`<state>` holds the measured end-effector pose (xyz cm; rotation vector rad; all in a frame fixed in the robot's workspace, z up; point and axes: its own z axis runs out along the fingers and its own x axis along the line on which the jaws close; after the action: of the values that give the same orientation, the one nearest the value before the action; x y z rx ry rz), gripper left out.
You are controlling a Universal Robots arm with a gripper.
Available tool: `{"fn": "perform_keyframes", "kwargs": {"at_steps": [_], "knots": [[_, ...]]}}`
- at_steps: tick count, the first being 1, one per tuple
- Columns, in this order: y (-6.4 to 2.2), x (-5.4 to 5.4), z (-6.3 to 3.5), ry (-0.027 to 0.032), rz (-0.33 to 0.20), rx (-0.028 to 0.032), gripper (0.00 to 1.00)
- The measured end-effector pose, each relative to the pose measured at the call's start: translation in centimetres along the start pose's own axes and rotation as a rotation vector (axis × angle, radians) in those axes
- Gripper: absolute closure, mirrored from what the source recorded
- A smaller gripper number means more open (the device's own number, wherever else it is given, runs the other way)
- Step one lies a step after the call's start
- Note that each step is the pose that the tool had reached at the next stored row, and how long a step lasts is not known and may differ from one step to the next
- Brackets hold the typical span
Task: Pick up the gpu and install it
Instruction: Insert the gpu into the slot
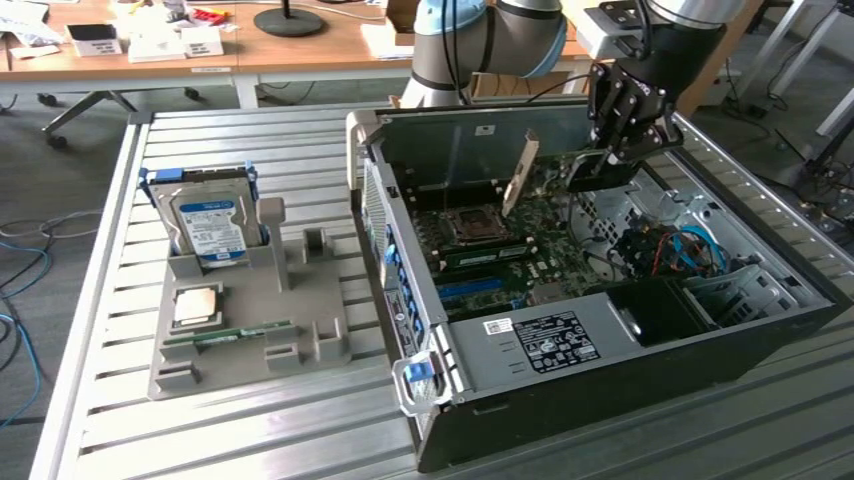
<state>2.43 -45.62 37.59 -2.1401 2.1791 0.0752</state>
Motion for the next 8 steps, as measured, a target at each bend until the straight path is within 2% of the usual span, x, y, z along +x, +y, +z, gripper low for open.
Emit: {"fn": "perform_keyframes", "kwargs": {"at_steps": [4, 8], "knots": [[0.81, 0.01, -0.01, 0.0001, 0.0, 0.0013, 0.73], [1.05, 0.06, 0.45, 0.0003, 0.0, 0.0016, 0.73]]}}
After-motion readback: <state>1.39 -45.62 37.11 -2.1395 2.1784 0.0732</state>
